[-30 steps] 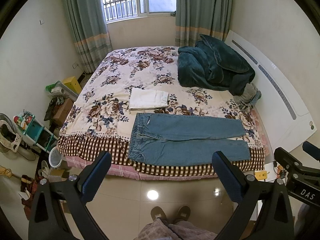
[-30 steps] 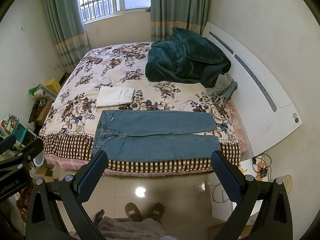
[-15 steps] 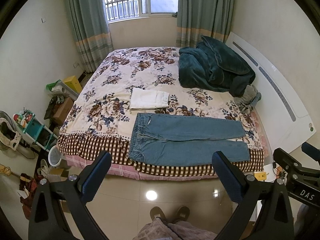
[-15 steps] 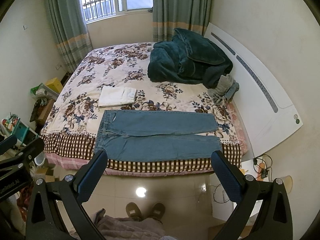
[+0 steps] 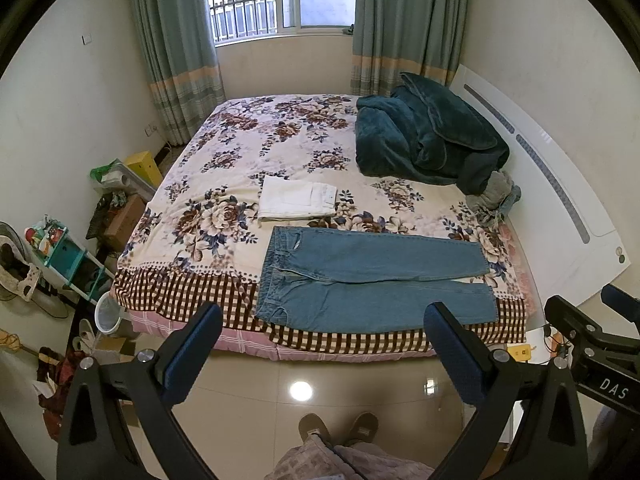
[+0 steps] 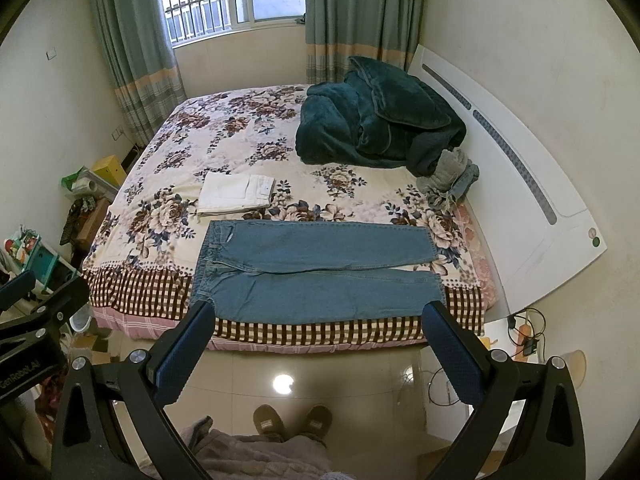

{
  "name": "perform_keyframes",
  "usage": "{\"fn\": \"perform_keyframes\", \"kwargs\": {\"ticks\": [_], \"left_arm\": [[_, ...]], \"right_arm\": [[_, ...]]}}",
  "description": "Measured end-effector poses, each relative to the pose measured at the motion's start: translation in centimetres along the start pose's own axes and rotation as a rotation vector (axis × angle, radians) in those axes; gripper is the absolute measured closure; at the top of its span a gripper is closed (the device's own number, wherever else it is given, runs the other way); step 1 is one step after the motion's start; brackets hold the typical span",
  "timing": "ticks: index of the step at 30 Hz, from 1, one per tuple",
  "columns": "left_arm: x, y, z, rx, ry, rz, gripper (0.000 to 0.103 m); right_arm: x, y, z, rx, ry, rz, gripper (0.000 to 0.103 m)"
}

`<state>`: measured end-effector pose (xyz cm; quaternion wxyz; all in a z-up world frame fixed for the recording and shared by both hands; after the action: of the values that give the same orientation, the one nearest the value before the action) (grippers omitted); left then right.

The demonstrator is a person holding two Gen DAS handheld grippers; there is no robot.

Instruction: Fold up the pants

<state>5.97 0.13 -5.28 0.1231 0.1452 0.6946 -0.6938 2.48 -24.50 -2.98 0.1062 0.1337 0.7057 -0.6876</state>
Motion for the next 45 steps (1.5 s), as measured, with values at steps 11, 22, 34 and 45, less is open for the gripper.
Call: {"fn": "perform_keyframes", "kwargs": {"ticks": [11, 22, 34, 45], "left_arm": [[0.5, 0.2, -0.4, 0.009, -0.004, 0.004, 0.000], [0.5, 0.6, 0.0, 0.009, -0.007, 0.008, 0.000], [0.5, 1.3, 0.9, 0.015, -0.011, -0.002, 0.000], [-3.0, 7.0, -1.9, -0.064, -0.044, 0.022, 0.000]], "right_arm": [[-0.1, -0.2, -0.4, -0.001, -0.004, 0.002, 0.000], [-0.2, -0.3, -1.2, -0.007, -0.010, -0.006, 0.000], [-0.4, 1.6, -1.8, -0.022, 0.003, -0.032, 0.000], [-3.6, 9.7, 0.5, 0.051, 0.152, -0.076, 0.000]]}}
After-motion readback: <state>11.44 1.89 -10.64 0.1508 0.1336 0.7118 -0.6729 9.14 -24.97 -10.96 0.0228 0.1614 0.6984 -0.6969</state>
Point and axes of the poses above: each gripper's, at about its wrist camera, not at the fingertips, and y roughly the way its jaws point, z to its right, x to its underside, the point moved 9 cm from there along y, roughly the way its jaws point, and after that the axes turned 14 degrees about -z, right-handed, at the moved point
